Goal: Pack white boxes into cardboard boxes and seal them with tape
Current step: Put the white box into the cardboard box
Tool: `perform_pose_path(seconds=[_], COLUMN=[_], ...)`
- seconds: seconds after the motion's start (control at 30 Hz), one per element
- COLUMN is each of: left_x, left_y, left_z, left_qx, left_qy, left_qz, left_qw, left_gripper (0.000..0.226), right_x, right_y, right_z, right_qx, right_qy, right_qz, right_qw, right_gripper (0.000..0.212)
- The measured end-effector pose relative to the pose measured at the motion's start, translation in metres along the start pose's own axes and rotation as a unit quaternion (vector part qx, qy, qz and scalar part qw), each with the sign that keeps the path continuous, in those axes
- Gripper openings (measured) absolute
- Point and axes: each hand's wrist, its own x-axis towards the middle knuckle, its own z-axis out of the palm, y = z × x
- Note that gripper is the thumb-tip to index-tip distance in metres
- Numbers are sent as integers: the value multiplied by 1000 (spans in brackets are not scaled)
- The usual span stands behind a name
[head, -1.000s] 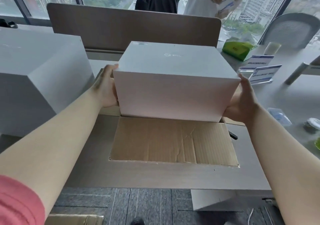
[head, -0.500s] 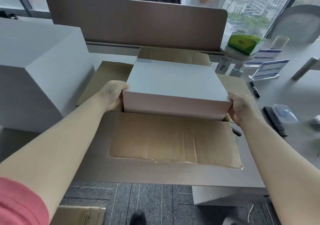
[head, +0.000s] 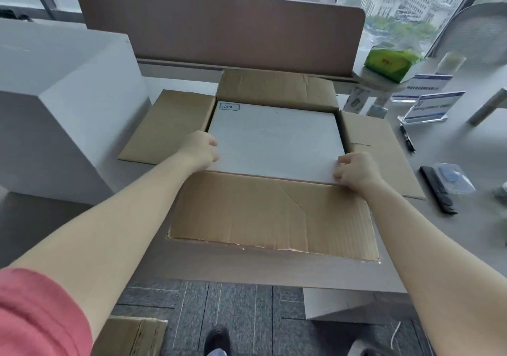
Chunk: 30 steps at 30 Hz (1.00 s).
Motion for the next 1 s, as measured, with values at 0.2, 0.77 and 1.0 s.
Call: perform_pose_path(seconds=[0.2,0.77,1.0], left_x=[-32,-64,-66], left_y=[-20,-27,0], left_z=[-6,14,29], left_qx=[-76,-221,187], left_qy=[171,127,45], left_qz=[-18,-34,55], left_qw=[982,966,980], left_gripper=[21,77,52], right_x=[-20,-54,-62], right_y=[-12,-14,1], right_z=[7,18,11], right_qx=[-36,-55,-31], right_qy=[-47,-94,-48], right_qz=[-52,-110,-87], right_qw=[997,988,995], right_gripper=[37,34,38])
